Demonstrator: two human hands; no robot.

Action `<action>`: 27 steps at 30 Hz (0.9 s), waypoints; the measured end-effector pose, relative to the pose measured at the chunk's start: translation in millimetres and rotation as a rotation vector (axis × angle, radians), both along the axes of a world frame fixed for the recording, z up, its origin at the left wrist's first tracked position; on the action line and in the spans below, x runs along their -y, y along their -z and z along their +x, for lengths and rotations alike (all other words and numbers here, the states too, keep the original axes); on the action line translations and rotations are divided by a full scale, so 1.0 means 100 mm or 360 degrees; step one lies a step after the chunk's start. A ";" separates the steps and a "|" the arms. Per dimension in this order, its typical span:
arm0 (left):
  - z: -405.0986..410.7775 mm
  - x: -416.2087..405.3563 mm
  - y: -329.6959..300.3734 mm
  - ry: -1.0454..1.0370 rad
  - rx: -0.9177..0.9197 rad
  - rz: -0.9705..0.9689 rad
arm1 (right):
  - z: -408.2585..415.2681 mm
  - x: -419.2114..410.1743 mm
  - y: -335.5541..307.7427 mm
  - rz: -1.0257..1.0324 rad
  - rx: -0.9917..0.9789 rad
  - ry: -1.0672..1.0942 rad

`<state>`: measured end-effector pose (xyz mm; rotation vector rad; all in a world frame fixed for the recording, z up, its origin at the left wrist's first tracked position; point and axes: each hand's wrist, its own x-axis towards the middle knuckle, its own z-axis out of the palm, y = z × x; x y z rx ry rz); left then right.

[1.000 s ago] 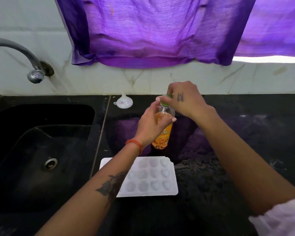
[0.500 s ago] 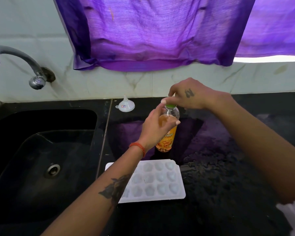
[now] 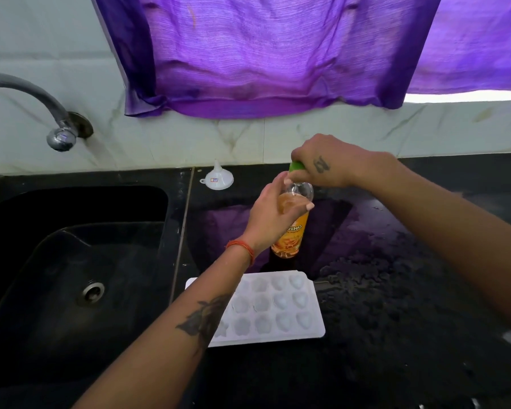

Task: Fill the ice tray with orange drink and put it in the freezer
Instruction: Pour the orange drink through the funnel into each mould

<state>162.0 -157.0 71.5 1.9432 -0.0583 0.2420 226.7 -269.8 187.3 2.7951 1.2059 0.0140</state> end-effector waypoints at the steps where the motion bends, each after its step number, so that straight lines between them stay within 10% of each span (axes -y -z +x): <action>1: 0.00 0.00 0.01 -0.0005 -0.0019 -0.0007 | -0.02 -0.02 0.01 -0.0009 0.0010 -0.0040; 27: 0.02 -0.05 -0.02 0.0059 -0.0154 -0.0048 | 0.00 -0.07 -0.19 -0.0141 -0.0053 -0.0331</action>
